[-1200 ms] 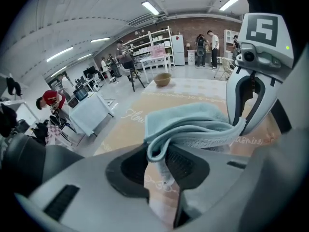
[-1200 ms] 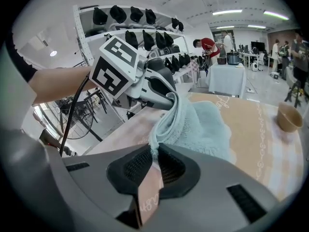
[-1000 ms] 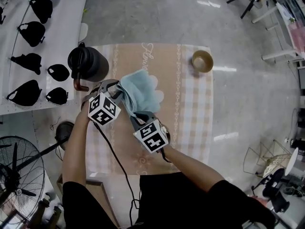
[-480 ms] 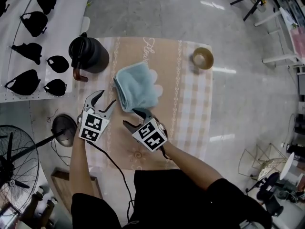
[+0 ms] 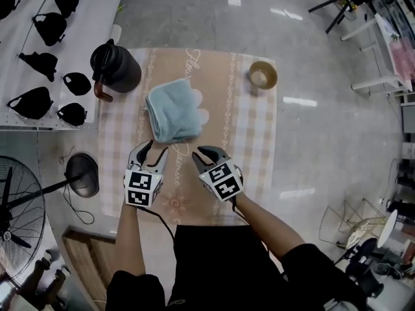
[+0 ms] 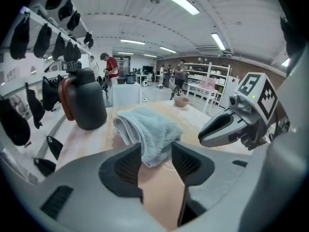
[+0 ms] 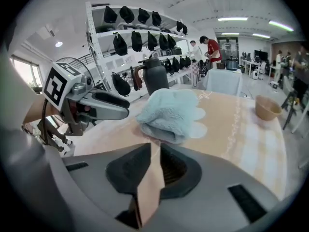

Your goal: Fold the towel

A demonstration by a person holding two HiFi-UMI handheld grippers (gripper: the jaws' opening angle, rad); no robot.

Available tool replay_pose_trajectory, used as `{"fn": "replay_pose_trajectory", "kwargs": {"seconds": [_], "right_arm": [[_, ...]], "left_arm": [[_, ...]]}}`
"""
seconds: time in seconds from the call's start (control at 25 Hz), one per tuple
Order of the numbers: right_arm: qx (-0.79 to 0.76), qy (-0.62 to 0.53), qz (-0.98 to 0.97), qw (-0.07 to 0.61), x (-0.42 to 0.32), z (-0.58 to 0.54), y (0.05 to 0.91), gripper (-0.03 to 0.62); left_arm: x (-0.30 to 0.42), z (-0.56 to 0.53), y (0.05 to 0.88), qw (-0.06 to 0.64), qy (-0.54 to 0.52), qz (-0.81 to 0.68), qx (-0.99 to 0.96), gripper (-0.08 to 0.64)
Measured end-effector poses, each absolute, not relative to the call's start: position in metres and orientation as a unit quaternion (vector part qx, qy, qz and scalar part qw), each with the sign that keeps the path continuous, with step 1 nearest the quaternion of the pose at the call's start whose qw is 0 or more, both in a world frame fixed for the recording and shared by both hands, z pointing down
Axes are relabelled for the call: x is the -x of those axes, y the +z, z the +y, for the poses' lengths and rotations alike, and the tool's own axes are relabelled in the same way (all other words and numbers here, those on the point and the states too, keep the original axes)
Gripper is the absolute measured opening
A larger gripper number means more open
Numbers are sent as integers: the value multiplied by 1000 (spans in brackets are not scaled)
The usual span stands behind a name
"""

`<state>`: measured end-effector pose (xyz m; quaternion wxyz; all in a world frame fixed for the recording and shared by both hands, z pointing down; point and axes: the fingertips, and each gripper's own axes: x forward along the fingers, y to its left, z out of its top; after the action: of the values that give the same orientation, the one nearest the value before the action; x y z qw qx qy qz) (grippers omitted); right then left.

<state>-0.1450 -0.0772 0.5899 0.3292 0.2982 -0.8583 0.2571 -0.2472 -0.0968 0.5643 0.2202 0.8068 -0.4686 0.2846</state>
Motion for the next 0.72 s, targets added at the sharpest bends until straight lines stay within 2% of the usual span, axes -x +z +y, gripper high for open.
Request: {"fn": "replay_pose_trajectory", "kwargs": {"seconds": [0.04, 0.12, 0.48, 0.72], "right_arm": [[-307, 253, -855, 332, 133, -75, 590, 22], [-315, 249, -852, 336, 113, -68, 593, 3], [-352, 252, -834, 343, 36, -21, 598, 3], [-375, 246, -834, 321, -6, 14, 579, 3]], "left_arm": [[241, -92, 565, 228, 281, -480, -799, 180], [228, -80, 568, 246, 272, -501, -784, 3], [144, -11, 592, 358, 230, -497, -757, 3], [106, 34, 576, 343, 220, -520, -751, 3]]}}
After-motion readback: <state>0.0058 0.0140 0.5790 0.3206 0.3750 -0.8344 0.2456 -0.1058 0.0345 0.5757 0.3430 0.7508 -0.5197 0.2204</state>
